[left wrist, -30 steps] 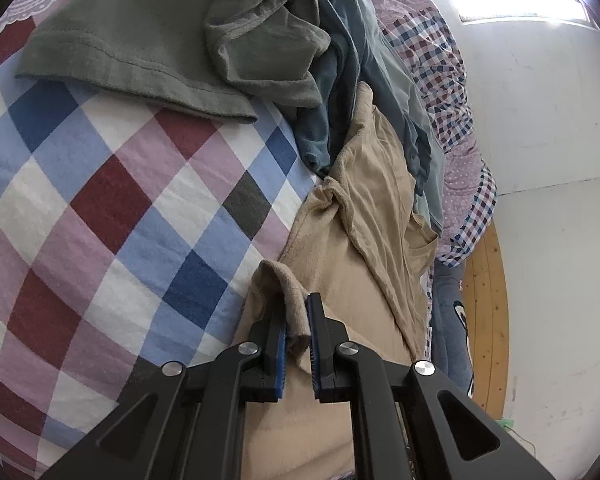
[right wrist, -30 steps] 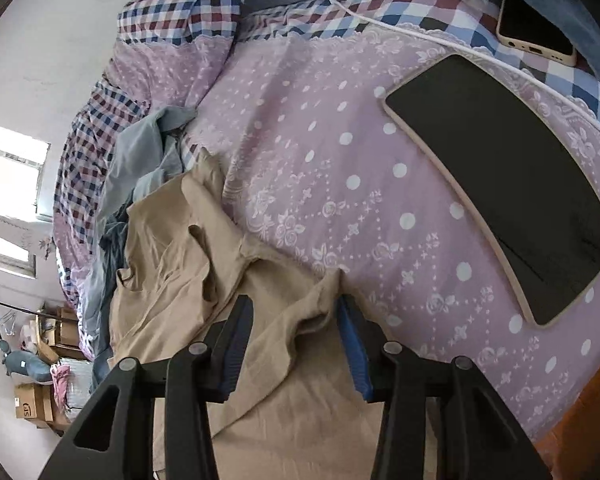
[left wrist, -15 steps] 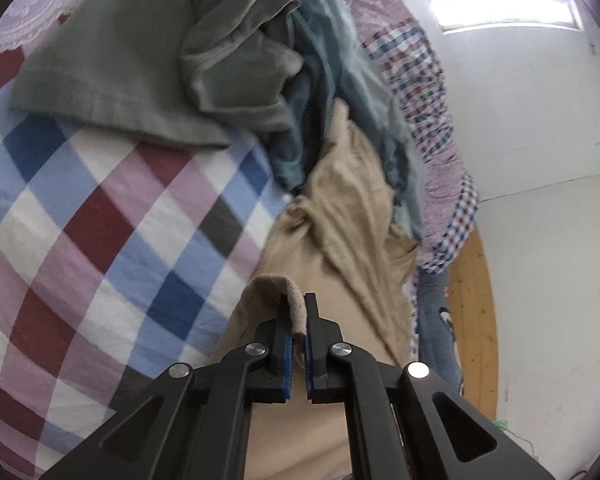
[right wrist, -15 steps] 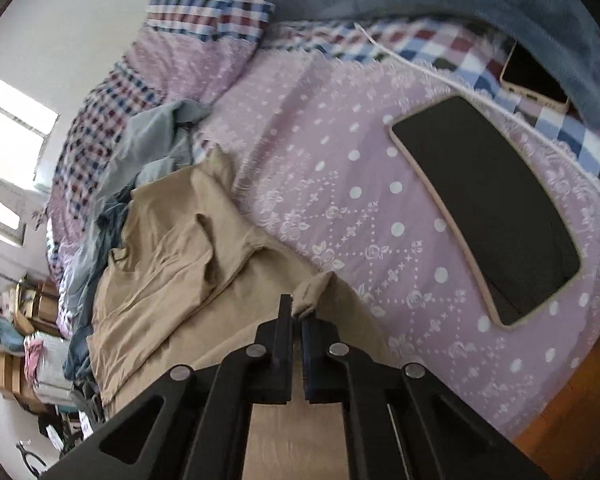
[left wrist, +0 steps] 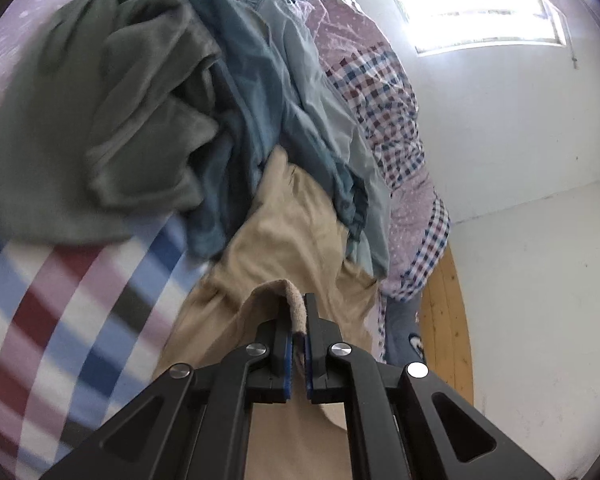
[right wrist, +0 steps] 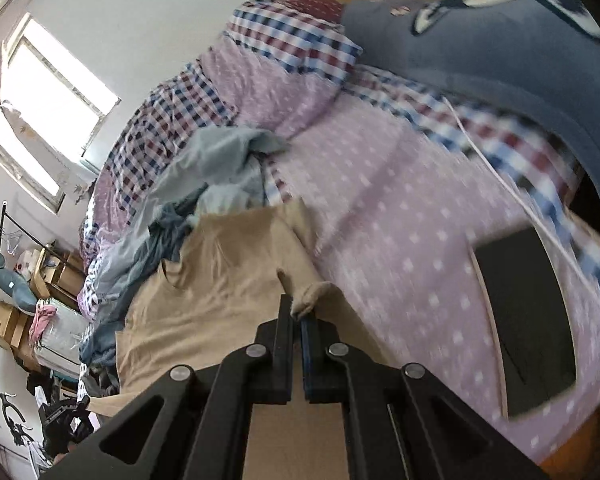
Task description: Fold clothes
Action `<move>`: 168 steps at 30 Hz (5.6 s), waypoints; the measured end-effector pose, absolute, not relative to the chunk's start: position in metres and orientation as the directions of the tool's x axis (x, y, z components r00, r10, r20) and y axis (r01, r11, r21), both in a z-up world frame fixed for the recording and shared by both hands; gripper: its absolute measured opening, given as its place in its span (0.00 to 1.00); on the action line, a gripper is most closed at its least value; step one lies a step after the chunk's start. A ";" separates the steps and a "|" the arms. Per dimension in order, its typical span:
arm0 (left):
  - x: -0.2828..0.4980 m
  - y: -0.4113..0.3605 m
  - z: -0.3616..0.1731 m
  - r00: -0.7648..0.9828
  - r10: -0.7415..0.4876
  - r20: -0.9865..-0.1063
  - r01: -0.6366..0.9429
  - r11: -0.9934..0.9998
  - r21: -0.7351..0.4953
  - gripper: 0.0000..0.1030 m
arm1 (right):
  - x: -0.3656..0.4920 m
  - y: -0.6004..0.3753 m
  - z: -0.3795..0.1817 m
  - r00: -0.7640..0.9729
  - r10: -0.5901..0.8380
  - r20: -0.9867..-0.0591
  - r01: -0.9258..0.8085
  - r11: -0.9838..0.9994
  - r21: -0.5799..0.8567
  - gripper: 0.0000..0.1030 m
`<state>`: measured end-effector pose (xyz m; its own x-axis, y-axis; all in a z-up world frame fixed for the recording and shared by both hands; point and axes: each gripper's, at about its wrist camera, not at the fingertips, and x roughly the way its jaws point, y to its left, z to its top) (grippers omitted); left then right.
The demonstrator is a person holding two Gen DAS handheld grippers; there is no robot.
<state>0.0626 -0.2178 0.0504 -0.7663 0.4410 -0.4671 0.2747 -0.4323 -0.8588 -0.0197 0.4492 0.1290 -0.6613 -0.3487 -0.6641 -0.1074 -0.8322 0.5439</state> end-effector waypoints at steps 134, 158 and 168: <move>0.072 -0.180 -0.005 -0.774 0.538 -0.333 0.246 -0.228 -0.942 0.66 | 0.092 -0.049 0.024 -0.744 -0.468 -0.478 0.664 -0.439 -0.605 0.04; 0.055 -0.187 -0.003 -0.775 0.490 -0.398 0.290 -0.285 -0.914 0.04 | 0.089 -0.020 0.042 -0.606 -0.554 -0.572 0.793 -0.484 -0.372 0.45; 0.055 -0.187 -0.009 -0.773 0.460 -0.437 0.315 -0.319 -0.894 0.02 | 0.049 0.130 0.077 -0.577 -0.516 -0.633 0.587 -0.801 0.118 0.61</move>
